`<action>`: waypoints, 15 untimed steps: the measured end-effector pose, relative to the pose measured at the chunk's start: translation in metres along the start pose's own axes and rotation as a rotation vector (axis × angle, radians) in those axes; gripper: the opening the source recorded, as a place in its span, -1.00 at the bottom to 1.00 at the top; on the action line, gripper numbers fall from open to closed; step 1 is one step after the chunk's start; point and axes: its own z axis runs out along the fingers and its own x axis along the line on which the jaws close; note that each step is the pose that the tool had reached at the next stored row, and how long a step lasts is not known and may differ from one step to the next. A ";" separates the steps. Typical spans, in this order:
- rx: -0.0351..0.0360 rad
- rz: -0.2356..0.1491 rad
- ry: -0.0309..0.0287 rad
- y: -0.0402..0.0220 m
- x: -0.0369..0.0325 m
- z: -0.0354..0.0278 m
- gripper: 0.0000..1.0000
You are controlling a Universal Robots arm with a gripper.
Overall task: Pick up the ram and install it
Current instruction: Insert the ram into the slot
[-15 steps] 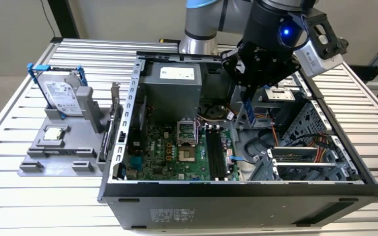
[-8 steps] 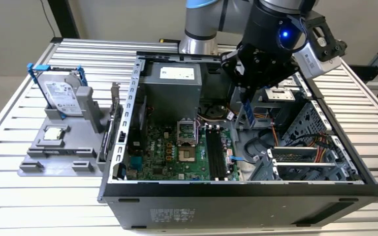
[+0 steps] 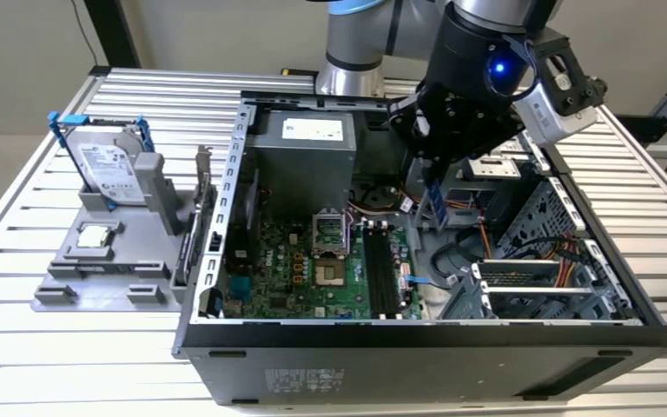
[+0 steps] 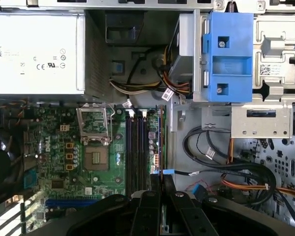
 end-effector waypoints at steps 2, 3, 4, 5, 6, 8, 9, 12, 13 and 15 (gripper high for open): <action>0.0001 0.000 0.0000 0.0000 0.0000 0.0014 -1.00; -0.0001 0.000 0.0000 0.0000 -0.0001 0.0023 -1.00; 0.0001 0.000 0.0000 0.0000 0.0000 0.0030 -1.00; 0.0001 0.000 0.0000 0.0000 -0.0001 0.0039 -1.00; 0.0002 0.000 0.0000 -0.0001 0.0000 0.0047 -1.00; 0.0004 0.000 0.0000 -0.0001 0.0000 0.0060 -1.00; 0.0005 0.000 0.0000 -0.0001 0.0000 0.0062 -1.00; 0.0004 0.000 0.0000 -0.0001 0.0000 0.0073 -1.00; 0.0004 0.000 0.0000 -0.0002 0.0000 0.0079 -1.00; 0.0002 0.000 -0.0001 -0.0002 0.0001 0.0095 -1.00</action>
